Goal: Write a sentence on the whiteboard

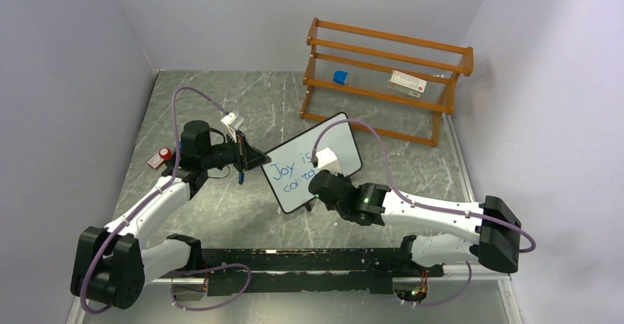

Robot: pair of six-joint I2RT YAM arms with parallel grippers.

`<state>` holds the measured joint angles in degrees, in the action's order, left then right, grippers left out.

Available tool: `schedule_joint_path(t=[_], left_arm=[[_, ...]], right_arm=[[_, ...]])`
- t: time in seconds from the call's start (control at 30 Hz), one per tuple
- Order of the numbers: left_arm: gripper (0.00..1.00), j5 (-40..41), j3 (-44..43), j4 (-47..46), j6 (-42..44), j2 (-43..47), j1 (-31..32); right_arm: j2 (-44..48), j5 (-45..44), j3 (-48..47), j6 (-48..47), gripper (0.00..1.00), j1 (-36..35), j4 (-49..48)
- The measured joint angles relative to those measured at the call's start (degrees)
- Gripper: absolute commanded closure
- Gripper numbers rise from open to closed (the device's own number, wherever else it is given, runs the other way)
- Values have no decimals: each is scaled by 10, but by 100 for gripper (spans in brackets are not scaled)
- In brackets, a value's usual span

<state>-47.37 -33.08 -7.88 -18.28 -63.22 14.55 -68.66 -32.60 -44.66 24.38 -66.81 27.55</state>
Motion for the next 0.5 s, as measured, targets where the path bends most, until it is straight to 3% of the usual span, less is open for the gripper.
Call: schedule_joint_path(t=[0.5], left_arm=[[95,0,0,0,1,0,0]], right_arm=[[27,-8,0,2,100,7,0]])
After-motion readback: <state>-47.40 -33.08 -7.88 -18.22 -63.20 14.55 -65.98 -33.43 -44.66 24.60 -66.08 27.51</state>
